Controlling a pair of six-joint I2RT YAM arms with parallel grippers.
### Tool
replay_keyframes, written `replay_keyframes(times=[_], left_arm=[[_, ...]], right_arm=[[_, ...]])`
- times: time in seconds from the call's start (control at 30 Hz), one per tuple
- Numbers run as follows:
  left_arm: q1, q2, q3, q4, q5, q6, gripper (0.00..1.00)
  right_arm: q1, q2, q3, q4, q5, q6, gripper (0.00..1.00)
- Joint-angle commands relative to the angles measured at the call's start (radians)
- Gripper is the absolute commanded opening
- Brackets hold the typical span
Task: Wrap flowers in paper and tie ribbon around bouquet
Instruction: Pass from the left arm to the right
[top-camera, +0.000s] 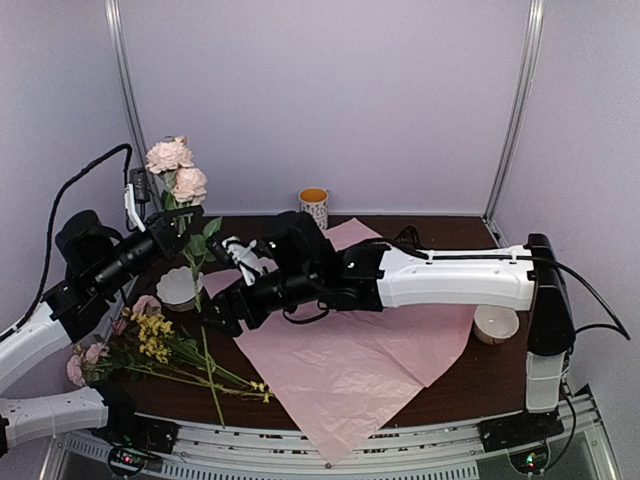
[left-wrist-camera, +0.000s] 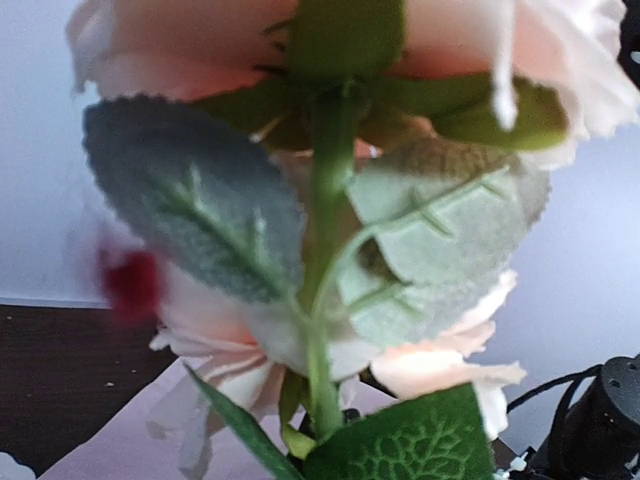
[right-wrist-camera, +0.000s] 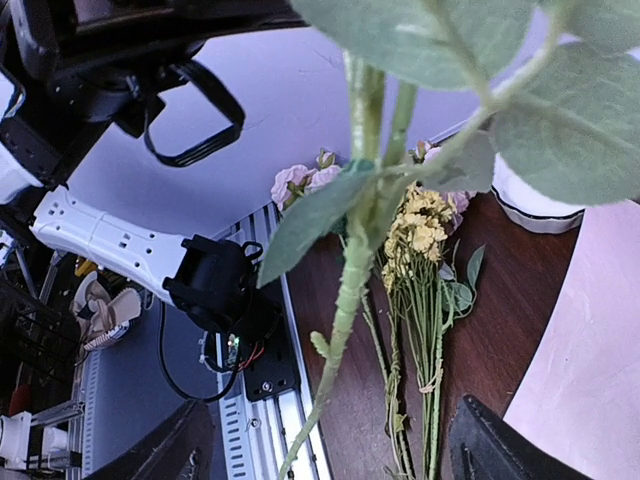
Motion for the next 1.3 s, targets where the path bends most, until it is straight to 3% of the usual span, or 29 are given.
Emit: replay_keyframes(times=[0.0, 0.1, 0.2, 0.23, 0.33, 0.4, 0.6, 0.77, 1.0, 1.1, 1.27], left_arm=[[-0.052, 0.061, 0.057, 0.249, 0.217, 0.015, 0.00], [-0.111, 0.101, 0.065, 0.352, 0.258, 0.015, 0.00], [-0.129, 0.130, 0.071, 0.412, 0.260, -0.029, 0.00], [-0.130, 0.134, 0.071, 0.427, 0.262, -0.042, 0.00], [-0.136, 0.145, 0.074, 0.442, 0.255, -0.054, 0.00], [-0.139, 0.153, 0.075, 0.448, 0.249, -0.057, 0.00], [-0.164, 0.213, 0.065, 0.536, 0.243, -0.115, 0.00], [-0.184, 0.249, 0.079, 0.576, 0.243, -0.105, 0.00], [-0.188, 0.260, 0.132, 0.508, 0.260, -0.001, 0.00], [-0.194, 0.278, 0.145, 0.541, 0.284, -0.004, 0.00], [-0.230, 0.354, 0.175, 0.656, 0.371, -0.057, 0.00]], right_arm=[[0.002, -0.072, -0.072, 0.063, -0.032, -0.052, 0.83], [0.002, -0.092, -0.115, 0.083, 0.020, -0.058, 0.80], [0.002, -0.121, -0.167, 0.120, 0.075, -0.050, 0.68], [0.001, -0.140, -0.202, 0.145, 0.089, -0.039, 0.62], [-0.002, -0.177, -0.271, 0.219, 0.129, -0.009, 0.29], [-0.006, -0.195, -0.304, 0.260, 0.137, 0.005, 0.22], [-0.013, -0.202, -0.318, 0.280, 0.121, 0.004, 0.37], [-0.016, -0.248, -0.380, 0.347, 0.080, -0.022, 0.43], [-0.064, -0.401, -0.531, 0.395, 0.053, -0.084, 0.50], [-0.061, -0.458, -0.569, 0.425, 0.006, -0.111, 0.60], [-0.057, -0.397, -0.532, 0.477, -0.050, -0.073, 0.73]])
